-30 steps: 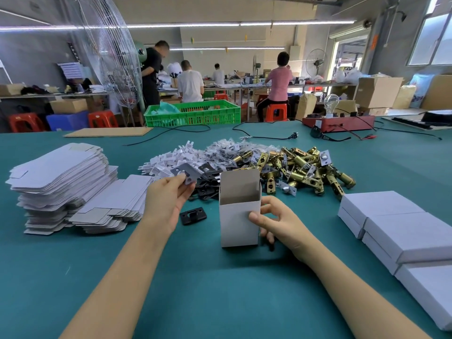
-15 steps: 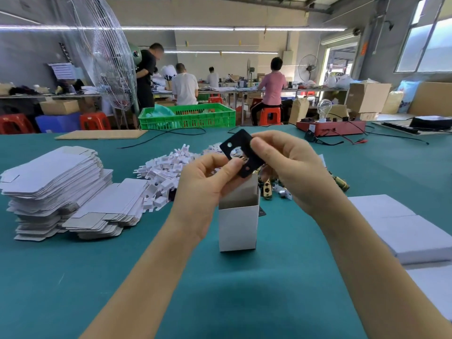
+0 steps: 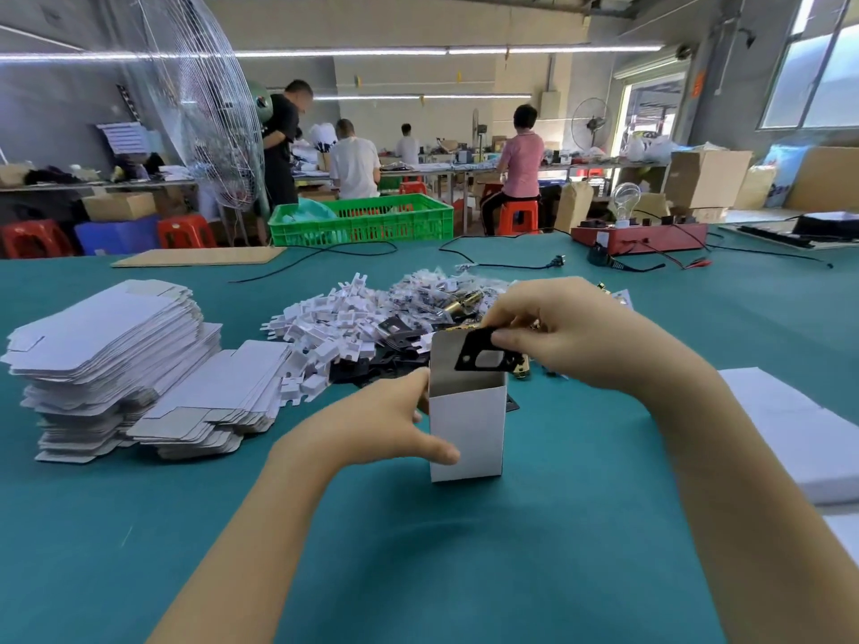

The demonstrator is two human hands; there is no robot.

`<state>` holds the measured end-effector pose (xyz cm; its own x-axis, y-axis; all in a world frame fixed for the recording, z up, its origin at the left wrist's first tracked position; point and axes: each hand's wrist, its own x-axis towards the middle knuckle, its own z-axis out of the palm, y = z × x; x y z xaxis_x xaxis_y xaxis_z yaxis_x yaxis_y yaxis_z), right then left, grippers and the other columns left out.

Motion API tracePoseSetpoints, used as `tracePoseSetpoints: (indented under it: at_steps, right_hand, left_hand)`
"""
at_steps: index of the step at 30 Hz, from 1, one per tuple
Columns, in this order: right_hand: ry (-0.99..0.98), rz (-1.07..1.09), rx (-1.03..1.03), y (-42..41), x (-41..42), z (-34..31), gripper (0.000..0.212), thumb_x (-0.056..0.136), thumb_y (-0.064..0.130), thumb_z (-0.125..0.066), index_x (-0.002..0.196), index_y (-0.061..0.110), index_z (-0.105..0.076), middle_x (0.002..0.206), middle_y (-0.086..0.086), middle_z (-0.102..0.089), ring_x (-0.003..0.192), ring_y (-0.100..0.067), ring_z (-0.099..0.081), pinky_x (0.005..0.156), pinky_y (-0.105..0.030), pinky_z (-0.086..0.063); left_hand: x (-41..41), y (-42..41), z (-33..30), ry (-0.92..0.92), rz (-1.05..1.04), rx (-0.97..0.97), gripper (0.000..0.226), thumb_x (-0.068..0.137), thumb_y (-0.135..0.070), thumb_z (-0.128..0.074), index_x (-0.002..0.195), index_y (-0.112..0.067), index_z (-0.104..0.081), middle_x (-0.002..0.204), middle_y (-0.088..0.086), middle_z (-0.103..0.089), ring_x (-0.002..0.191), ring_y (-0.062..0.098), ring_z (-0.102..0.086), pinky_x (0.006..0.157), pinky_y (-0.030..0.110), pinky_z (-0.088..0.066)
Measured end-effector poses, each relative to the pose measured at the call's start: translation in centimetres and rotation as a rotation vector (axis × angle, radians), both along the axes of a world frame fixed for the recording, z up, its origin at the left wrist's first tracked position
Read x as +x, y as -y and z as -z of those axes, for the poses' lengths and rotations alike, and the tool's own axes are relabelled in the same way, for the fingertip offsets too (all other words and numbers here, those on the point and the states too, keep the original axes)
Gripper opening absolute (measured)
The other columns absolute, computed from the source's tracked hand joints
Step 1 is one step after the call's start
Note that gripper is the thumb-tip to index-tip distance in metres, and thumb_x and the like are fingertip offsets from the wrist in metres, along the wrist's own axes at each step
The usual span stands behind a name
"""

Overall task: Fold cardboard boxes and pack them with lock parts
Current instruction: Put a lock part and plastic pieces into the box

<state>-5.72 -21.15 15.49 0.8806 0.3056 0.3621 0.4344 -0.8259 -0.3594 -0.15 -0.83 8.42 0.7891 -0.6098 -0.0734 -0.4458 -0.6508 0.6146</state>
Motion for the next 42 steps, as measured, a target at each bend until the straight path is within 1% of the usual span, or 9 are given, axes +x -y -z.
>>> tracePoseSetpoints:
  at_steps: [4,9,13,18,24,32,36,39,42]
  right_hand:
    - [0.089,-0.039,-0.082,-1.9,0.0,0.2,0.016,0.092,0.01,-0.06,0.102,0.014,-0.072,0.092,-0.001,-0.068,0.086,-0.016,-0.058,0.072,-0.024,-0.039]
    - [0.099,0.022,-0.198,-2.7,0.7,1.0,0.017,0.093,0.013,-0.055,0.105,0.014,-0.069,0.098,-0.004,-0.068,0.094,-0.021,-0.056,0.082,-0.035,-0.043]
    - [0.052,0.042,-0.206,-2.8,0.8,1.4,0.017,0.093,0.013,-0.057,0.103,0.015,-0.07,0.095,-0.004,-0.069,0.09,-0.021,-0.057,0.081,-0.037,-0.045]
    - [0.014,0.024,-0.202,-2.9,0.8,1.5,0.017,0.091,0.011,-0.06,0.102,0.017,-0.072,0.093,-0.003,-0.071,0.089,-0.02,-0.06,0.08,-0.036,-0.048]
    - [-0.001,0.012,-0.168,-2.9,1.0,1.9,0.021,0.09,0.008,-0.06,0.106,0.016,-0.07,0.098,-0.003,-0.071,0.093,-0.018,-0.061,0.083,-0.034,-0.047]
    - [0.064,0.042,-0.049,-1.1,1.0,1.0,0.012,0.088,0.011,-0.065,0.095,0.017,-0.073,0.081,0.006,-0.067,0.075,-0.007,-0.062,0.065,-0.003,-0.04]
    - [0.076,0.096,0.017,0.5,0.9,0.7,0.008,0.088,0.016,-0.066,0.092,0.017,-0.073,0.078,0.004,-0.069,0.073,-0.004,-0.062,0.065,-0.007,-0.041]
    - [0.062,0.149,0.111,1.8,0.9,0.6,0.009,0.089,0.021,-0.064,0.091,0.017,-0.073,0.076,0.002,-0.071,0.073,-0.011,-0.065,0.07,-0.024,-0.049]
    - [0.026,0.224,0.21,3.4,1.3,1.1,0.012,0.091,0.023,-0.063,0.084,0.019,-0.071,0.071,0.004,-0.071,0.064,-0.003,-0.065,0.062,-0.014,-0.046]
  left_hand:
    - [0.0,0.4,0.1,-0.023,-0.038,-0.089,0.043,0.082,-0.021,-0.077,0.116,-0.032,-0.055,0.113,-0.01,-0.067,0.097,0.008,-0.066,0.09,0.033,-0.053]
    - [0.1,0.1,0.2,-0.024,-0.042,-0.094,0.041,0.082,-0.023,-0.078,0.116,-0.031,-0.057,0.102,-0.018,-0.066,0.076,-0.003,-0.065,0.069,0.013,-0.049]
    - [0.1,0.2,0.1,-0.008,-0.045,-0.063,0.04,0.083,-0.026,-0.077,0.118,-0.031,-0.056,0.112,-0.013,-0.066,0.089,0.009,-0.066,0.083,0.027,-0.051]
    - [0.2,0.1,0.1,-0.003,-0.029,-0.054,0.039,0.083,-0.028,-0.076,0.116,-0.033,-0.056,0.113,-0.012,-0.066,0.093,0.008,-0.065,0.079,0.021,-0.049]
    - [0.3,0.0,0.2,-0.012,-0.023,-0.057,0.043,0.083,-0.03,-0.076,0.121,-0.031,-0.056,0.116,-0.009,-0.065,0.095,0.011,-0.064,0.086,0.03,-0.051]
    - [0.7,0.0,0.6,-0.029,-0.006,-0.106,0.036,0.082,-0.025,-0.078,0.105,-0.042,-0.056,0.112,-0.011,-0.068,0.091,0.009,-0.068,0.082,0.029,-0.054]
    - [1.1,0.0,1.0,-0.073,-0.005,-0.173,0.037,0.079,-0.021,-0.079,0.106,-0.04,-0.062,0.109,-0.011,-0.071,0.094,0.008,-0.069,0.093,0.039,-0.054]
    - [1.3,0.1,1.8,-0.166,0.014,-0.311,0.045,0.071,-0.02,-0.079,0.11,-0.036,-0.064,0.11,-0.009,-0.072,0.102,0.012,-0.069,0.094,0.034,-0.054]
    - [1.0,0.8,3.9,-0.302,0.031,-0.468,0.049,0.069,-0.013,-0.078,0.114,-0.029,-0.065,0.109,-0.009,-0.073,0.103,0.008,-0.068,0.084,0.02,-0.053]
